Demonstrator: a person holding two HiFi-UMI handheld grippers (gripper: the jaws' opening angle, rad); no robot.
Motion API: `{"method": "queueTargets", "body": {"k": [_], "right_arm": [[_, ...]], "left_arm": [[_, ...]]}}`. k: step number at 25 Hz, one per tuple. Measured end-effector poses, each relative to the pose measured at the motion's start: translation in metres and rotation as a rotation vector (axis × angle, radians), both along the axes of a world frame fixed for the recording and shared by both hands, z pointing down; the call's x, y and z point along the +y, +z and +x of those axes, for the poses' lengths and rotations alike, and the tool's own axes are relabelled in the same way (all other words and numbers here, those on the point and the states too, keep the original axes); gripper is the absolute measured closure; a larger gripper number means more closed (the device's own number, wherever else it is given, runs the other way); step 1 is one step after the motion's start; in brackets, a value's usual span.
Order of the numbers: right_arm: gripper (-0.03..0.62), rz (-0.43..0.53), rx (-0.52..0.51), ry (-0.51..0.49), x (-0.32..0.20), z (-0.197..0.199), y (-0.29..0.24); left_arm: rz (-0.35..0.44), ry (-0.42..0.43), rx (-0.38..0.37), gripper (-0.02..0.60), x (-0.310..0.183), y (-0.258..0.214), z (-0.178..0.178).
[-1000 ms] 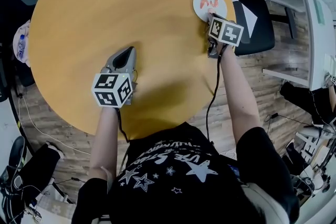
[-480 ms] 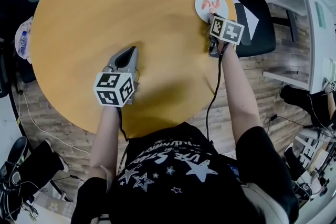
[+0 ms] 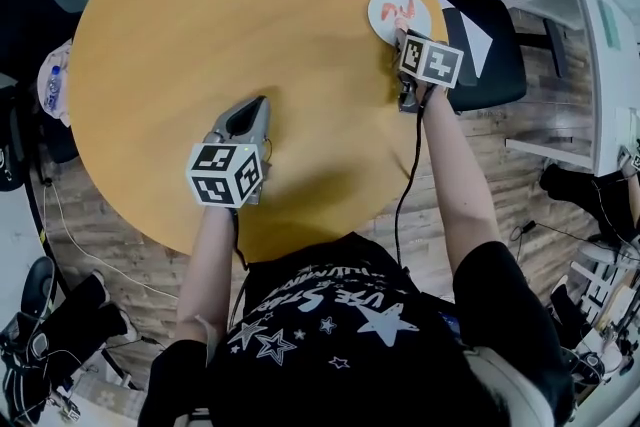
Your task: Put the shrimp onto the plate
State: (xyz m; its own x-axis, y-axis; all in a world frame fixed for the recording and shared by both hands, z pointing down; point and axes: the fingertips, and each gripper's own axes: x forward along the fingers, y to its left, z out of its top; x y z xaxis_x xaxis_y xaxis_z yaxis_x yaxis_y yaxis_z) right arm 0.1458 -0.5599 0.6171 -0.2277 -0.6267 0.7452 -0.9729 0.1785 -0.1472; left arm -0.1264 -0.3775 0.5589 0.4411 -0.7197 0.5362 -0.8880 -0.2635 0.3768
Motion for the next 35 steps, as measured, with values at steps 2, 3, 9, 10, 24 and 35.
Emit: {"method": "queueTargets", "body": {"k": [2,3,9,10,24,35], "right_arm": [[0.51,0.011,-0.005,-0.002,0.004,0.001,-0.006],[0.51,0.015,-0.009,-0.002,0.006,0.001,-0.009],[0.514,0.046,-0.032,0.003,0.021,-0.003,-0.026],[0.517,0.057,-0.035,0.004,0.023,-0.003,-0.031],[0.526,0.147,-0.086,-0.034,0.077,-0.001,-0.092],[0.536,0.212,-0.141,-0.081,0.137,-0.003,-0.13]], "left_arm": [[0.009,0.001,-0.008,0.58,0.001,-0.005,0.001],[0.014,0.0,-0.009,0.58,0.001,-0.007,0.001],[0.044,-0.006,-0.01,0.58,0.01,-0.022,-0.002],[0.051,-0.004,-0.013,0.58,0.012,-0.025,-0.001],[0.162,-0.014,-0.036,0.58,0.047,-0.082,0.004],[0.247,-0.035,-0.032,0.58,0.088,-0.122,0.021]]}}
